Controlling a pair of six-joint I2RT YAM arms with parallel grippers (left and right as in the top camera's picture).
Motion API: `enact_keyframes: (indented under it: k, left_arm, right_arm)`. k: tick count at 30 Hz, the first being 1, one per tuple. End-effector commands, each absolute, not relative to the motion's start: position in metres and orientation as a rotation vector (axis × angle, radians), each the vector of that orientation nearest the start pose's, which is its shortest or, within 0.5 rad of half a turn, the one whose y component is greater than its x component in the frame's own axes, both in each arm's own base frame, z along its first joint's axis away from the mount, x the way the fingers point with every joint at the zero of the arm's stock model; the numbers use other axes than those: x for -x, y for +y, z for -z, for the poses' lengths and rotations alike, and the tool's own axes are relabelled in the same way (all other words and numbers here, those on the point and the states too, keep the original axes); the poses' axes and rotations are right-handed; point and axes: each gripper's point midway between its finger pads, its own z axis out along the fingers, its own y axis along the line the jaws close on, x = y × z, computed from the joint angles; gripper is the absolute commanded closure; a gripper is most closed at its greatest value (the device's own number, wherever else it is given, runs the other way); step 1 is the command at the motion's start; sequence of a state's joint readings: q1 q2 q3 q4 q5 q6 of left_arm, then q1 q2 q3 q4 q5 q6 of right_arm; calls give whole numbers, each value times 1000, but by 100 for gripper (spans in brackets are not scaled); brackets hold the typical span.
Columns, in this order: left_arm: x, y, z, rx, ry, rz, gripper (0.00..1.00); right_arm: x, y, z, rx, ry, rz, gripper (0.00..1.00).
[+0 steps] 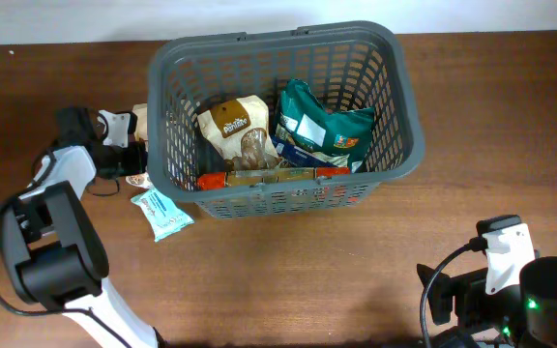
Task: Pack container
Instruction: 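Lower the left gripper onto the Pantree rice bag and grasp it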
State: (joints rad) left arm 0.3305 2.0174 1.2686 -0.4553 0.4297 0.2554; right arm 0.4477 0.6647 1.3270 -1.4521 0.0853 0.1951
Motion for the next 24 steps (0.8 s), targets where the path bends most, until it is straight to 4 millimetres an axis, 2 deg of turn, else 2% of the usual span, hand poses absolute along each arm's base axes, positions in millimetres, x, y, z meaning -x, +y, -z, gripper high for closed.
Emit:
enact_keyframes:
  k: [1, 4, 19, 20, 21, 22, 23, 24]
  left_arm:
    - [-447, 99, -61, 33, 2558, 272, 98]
    - [-447, 111, -77, 47, 2542, 172, 98]
    - [-441, 116, -75, 68, 2568, 146, 98]
    - [-440, 117, -75, 70, 2571, 144, 93]
    - [-438, 119, -73, 77, 2580, 130, 65]
    - [-436, 121, -72, 89, 2593, 117, 44]
    - [-434, 122, -70, 96, 2602, 110, 2]
    - [-432, 124, -70, 104, 2607, 111, 1]
  right_arm:
    - [-133, 49, -299, 257, 2356, -218, 1]
    - [-133, 49, -299, 257, 2356, -218, 1]
    - [-133, 49, -299, 257, 2356, -218, 1]
    - [-133, 49, -299, 257, 2356, -218, 1]
    - [-133, 49, -299, 257, 2357, -218, 1]
    - [-133, 49, -299, 257, 2357, -218, 1]
    - [-133, 49, -299, 257, 2356, -218, 1]
    - [-133, 49, -299, 257, 2356, -218, 1]
